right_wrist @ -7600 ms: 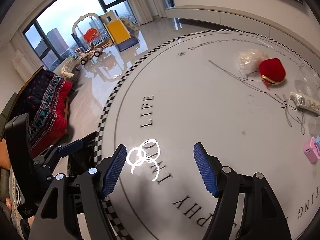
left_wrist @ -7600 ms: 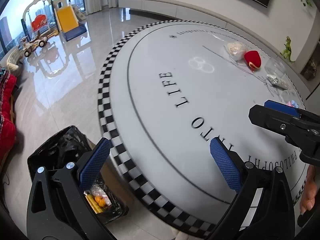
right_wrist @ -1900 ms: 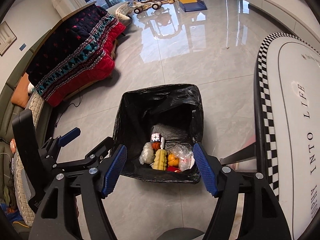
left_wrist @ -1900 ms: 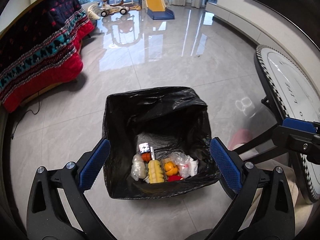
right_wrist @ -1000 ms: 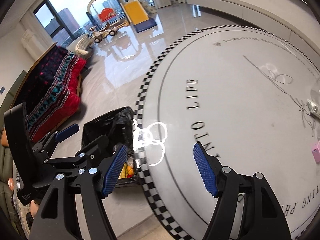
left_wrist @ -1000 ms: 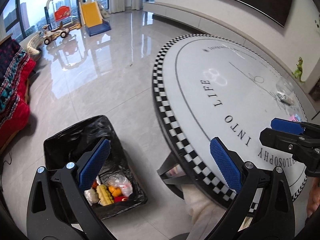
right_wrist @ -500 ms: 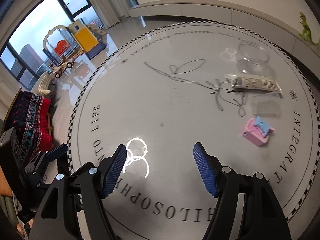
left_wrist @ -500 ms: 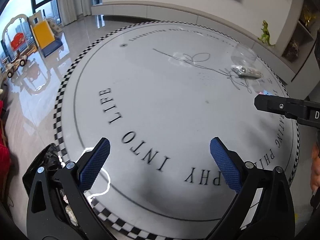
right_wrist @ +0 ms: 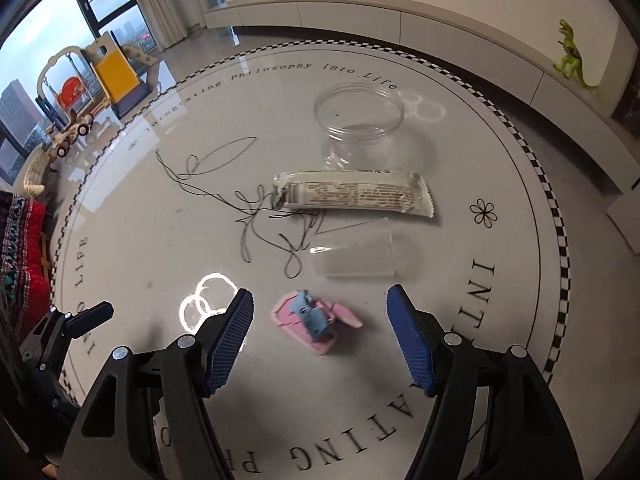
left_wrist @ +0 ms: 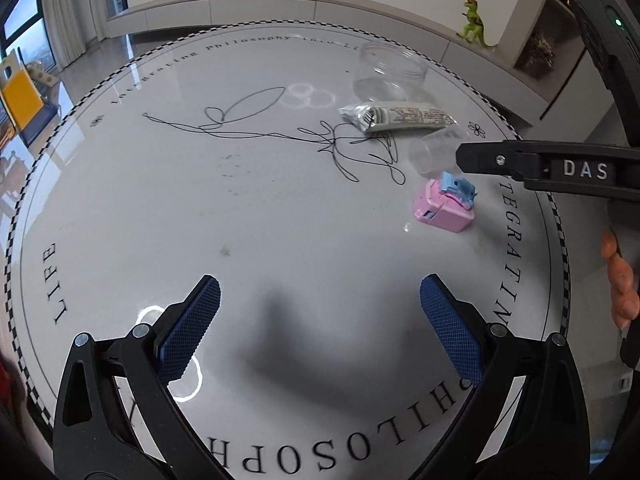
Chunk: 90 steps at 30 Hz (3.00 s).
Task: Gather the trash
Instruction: 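Grasp the pink-blue toy with the left gripper while the right gripper grasps the clear plastic cup, then carry the pink toy and clear cup over the bin and release both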
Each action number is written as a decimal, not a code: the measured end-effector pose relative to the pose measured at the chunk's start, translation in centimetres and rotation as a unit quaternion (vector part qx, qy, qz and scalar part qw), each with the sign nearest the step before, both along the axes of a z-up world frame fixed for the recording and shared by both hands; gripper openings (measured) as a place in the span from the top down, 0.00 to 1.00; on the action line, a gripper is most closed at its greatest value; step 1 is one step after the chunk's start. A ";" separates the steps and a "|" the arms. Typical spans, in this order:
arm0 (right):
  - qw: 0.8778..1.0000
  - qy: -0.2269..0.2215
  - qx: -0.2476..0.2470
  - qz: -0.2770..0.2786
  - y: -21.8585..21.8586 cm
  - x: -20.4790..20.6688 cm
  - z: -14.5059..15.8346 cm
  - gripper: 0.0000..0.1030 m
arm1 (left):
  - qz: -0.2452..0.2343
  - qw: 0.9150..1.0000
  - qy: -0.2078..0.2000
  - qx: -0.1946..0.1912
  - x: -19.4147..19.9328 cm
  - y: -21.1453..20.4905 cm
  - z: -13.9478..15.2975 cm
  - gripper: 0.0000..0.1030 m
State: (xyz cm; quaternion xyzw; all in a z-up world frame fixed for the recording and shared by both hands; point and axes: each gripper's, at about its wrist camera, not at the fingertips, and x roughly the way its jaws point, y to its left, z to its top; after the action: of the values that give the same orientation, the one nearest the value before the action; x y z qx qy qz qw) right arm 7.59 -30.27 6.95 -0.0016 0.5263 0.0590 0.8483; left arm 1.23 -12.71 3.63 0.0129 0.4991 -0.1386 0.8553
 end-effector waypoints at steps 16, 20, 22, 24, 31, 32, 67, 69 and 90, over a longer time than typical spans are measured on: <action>0.998 0.027 -0.031 0.051 -0.4 4.3 -3.4 0.46 | -0.033 0.999 0.026 0.002 4.1 -6.1 -2.5 0.06; 0.999 0.007 -0.021 0.034 -1.8 3.5 -3.0 0.46 | -0.045 0.999 0.030 0.008 4.8 -8.0 -3.2 0.06; 1.000 0.004 0.003 0.019 -3.2 3.1 -2.7 0.46 | -0.047 0.999 0.024 0.012 5.2 -9.1 -3.4 0.06; 1.000 0.001 0.016 0.009 -4.3 2.7 -2.5 0.46 | -0.050 0.998 0.023 0.008 5.4 -9.7 -3.4 0.06; 0.999 -0.005 0.032 -0.016 -6.5 1.6 -2.4 0.46 | -0.050 0.999 0.013 -0.007 6.1 -11.7 -3.2 0.06; 0.999 -0.005 0.033 -0.019 -6.7 1.4 -2.4 0.46 | -0.048 0.999 0.004 0.003 6.1 -12.1 -3.2 0.07; 0.995 -0.010 0.090 0.047 8.3 -5.9 0.3 0.46 | 0.008 0.999 -0.050 -0.016 -4.0 5.4 1.5 0.51; 0.994 -0.010 0.090 0.062 10.2 -6.3 0.5 0.46 | 0.020 0.998 -0.053 -0.016 -4.7 7.0 1.7 0.51; 0.960 0.010 0.112 0.255 31.0 -12.3 1.0 0.46 | 0.206 0.976 -0.069 0.008 -15.8 26.1 2.2 0.51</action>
State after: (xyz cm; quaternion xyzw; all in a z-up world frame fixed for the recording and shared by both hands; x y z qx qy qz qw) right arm -4.76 0.73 7.95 -0.0403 0.5073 0.3316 0.7944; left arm -14.60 13.35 5.79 -0.0739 0.4315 0.0461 0.8979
